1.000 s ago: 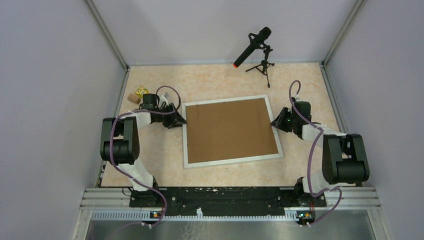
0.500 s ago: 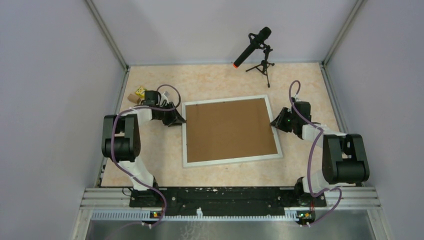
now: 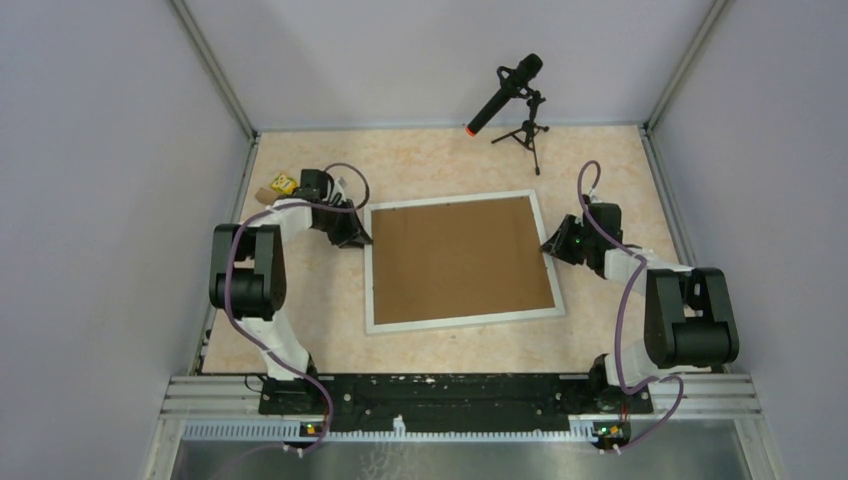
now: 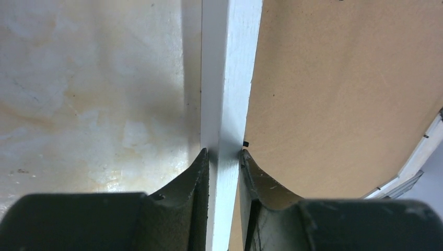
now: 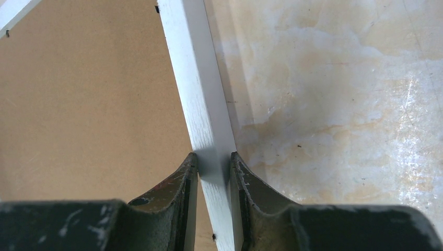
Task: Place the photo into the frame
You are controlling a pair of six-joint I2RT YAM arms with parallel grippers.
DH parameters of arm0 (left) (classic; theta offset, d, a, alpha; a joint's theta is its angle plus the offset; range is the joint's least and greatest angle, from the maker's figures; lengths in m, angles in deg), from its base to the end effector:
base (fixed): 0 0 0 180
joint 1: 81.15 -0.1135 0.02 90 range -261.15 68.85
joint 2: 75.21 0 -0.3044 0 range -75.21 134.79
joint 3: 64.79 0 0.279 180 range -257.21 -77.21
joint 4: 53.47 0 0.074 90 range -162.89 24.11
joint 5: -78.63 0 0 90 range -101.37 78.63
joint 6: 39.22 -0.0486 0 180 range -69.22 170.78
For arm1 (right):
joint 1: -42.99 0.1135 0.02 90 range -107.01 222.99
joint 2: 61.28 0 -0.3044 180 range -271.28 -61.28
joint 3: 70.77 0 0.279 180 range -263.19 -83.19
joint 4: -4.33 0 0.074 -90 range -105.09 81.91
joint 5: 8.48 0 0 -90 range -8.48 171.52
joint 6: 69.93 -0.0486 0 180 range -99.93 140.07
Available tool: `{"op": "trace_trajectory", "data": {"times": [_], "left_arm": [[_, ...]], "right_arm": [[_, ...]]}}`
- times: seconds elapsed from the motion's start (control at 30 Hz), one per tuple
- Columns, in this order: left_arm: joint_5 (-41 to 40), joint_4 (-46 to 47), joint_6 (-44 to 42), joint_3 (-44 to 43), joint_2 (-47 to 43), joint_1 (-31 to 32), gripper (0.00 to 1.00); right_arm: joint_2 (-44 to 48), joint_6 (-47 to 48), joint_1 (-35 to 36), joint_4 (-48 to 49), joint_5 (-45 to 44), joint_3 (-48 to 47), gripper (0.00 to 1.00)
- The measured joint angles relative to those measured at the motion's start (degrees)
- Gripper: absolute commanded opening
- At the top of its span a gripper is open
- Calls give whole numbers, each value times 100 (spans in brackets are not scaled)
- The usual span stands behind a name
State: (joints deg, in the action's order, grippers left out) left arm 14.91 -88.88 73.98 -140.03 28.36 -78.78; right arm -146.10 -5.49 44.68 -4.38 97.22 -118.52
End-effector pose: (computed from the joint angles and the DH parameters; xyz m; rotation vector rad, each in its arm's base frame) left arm 0.3878 -0.0376 0.1716 -0.3434 2.6815 -0.7539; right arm 0.2989 0.0220 0.1619 0.3644 2.3734 0.5507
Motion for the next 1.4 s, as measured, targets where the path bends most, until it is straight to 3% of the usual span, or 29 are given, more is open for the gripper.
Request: {"op": "trace_trajectory", "data": {"times": [0.83,1.07,1.23,1.4], "left_arm": [[-1558,-1665,-584,-1777,938,748,30],[-3344,-2306,-968,-2509,1169,1631,54],[-3270,-2004,-931,-2135,826,1838,70],[-2614,-1731,-874,-1047,-522,1777,75]], "right_arm": [[0,0,0,0,15,2,5],[-7,-7,2,7,-4,2,2],[-7,-87,22,2,-122,4,0],[39,-319,85,-13,-380,31,0]]}}
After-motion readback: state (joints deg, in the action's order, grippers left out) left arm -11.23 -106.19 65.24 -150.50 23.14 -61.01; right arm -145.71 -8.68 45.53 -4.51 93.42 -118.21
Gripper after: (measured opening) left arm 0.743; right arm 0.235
